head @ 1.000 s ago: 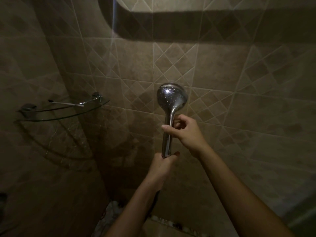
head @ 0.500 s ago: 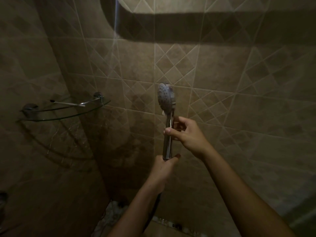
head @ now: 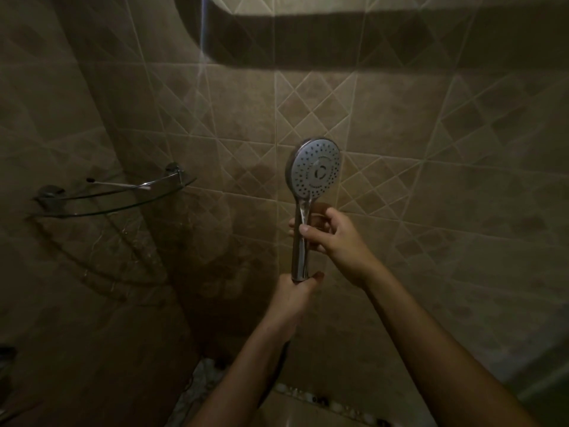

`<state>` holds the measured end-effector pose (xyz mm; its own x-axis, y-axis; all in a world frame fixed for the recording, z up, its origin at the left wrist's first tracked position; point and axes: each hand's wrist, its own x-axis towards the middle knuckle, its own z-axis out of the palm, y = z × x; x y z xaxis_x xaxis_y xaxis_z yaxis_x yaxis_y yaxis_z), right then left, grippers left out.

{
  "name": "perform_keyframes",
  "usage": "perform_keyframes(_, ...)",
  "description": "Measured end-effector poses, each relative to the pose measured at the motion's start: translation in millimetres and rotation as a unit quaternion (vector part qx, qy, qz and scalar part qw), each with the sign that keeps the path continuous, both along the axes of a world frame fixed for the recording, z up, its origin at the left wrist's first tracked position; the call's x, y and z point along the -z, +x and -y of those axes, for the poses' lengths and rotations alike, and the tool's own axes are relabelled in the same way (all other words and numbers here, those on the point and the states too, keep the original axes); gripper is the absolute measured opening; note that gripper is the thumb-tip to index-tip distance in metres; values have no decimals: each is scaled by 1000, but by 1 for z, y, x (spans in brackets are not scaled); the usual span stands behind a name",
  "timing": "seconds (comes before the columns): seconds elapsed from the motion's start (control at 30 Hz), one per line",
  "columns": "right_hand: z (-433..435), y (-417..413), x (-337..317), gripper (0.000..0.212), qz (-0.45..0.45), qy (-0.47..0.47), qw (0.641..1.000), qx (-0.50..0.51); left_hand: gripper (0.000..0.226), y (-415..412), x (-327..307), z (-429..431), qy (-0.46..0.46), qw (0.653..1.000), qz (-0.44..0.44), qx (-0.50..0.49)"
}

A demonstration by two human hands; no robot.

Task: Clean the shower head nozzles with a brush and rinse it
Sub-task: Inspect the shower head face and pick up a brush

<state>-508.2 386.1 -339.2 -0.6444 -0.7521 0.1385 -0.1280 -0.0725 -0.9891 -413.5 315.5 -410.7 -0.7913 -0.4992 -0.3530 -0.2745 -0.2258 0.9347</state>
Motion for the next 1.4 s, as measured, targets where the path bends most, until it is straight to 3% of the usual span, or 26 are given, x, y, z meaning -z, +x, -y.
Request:
perform_keyframes(0.07, 1, 1, 0, 29, -56, 26, 998, 32, 47, -2, 0, 0, -6, 1000, 8, 0)
perform_keyframes(0.13, 1, 0, 1, 32, -106, 38, 992, 65, 33, -2, 0, 2, -10, 1000, 7, 3)
perform_keyframes(0.27, 0, -4, 4, 34, -60, 34, 995, 72, 17, -3, 6, 4, 10, 1000, 1, 26)
perform_keyframes(0.37, 0, -4, 3, 21, -23, 14, 999, 25, 33, -2, 5, 0, -3, 1000, 9, 19)
perform_keyframes(0.47, 1, -3, 4, 20, -86, 23, 995, 45, 40, -2, 5, -3, 4, 1000, 10, 11)
perform_keyframes(0.57, 1, -6, 6, 26, -133, 31, 988, 71, 21, 0, 3, -4, 11, 1000, -1, 10)
perform_keyframes(0.77, 3, -10, 10, 23, -44, -9, 998, 36, 33, 1, 1, -5, -15, 1000, -14, 6)
perform_keyframes(0.93, 6, -6, 12, 42, -105, 32, 990, 89, 15, 1, 1, -5, -12, 1000, -12, 13)
perform_keyframes(1.07, 0, -10, 8, 29, -32, 4, 999, 38, 16, 3, -2, -4, -15, 1000, -10, 17)
perform_keyframes(1.2, -2, -8, 6, 37, 26, -15, 1000, -4, 15, 1, -1, -6, -6, 1000, -16, 8)
perform_keyframes(1.33, -3, -5, 7, 33, -89, 35, 995, 39, 24, 1, -3, -7, 4, 1000, -12, 0)
perform_keyframes(1.4, -4, -7, 7, 32, -103, 40, 992, 58, 21, 1, -3, -6, -4, 1000, -11, 2)
